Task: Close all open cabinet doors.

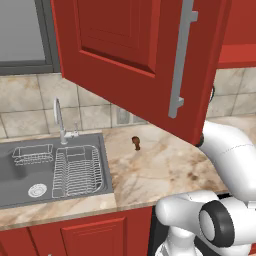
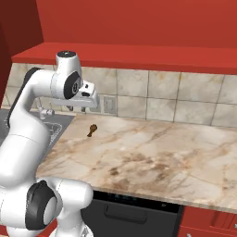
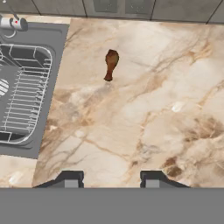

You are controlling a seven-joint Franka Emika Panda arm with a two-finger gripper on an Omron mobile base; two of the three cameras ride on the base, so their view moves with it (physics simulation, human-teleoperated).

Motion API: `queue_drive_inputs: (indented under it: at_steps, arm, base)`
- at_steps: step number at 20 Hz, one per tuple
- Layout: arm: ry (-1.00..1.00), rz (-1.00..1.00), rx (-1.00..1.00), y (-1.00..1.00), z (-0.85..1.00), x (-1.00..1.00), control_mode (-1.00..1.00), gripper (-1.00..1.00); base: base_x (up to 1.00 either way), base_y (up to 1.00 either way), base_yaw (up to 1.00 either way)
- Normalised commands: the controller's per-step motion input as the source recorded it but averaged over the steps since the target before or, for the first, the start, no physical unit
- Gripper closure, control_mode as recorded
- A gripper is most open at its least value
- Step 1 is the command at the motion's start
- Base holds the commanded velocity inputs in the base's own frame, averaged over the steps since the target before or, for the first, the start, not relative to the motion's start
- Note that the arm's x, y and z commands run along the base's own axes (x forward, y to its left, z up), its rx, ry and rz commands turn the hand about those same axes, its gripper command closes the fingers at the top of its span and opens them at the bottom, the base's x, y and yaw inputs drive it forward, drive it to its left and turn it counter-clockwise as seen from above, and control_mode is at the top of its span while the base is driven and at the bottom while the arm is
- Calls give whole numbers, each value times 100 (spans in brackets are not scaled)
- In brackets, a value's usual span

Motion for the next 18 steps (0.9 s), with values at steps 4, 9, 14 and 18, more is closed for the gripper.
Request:
queue_drive_inputs:
  at_steps: [4,9,14,18]
  arm:
    - [0,0,0,0,0,0,100,-100]
    - [0,0,0,0,0,0,100,-100]
    - [0,0,0,0,0,0,100,-100]
    - [0,0,0,0,0,0,100,-100]
  base:
    - [-4,-3,0]
    - [-20,-32,0]
    - [-40,-48,0]
    - [-41,-56,0]
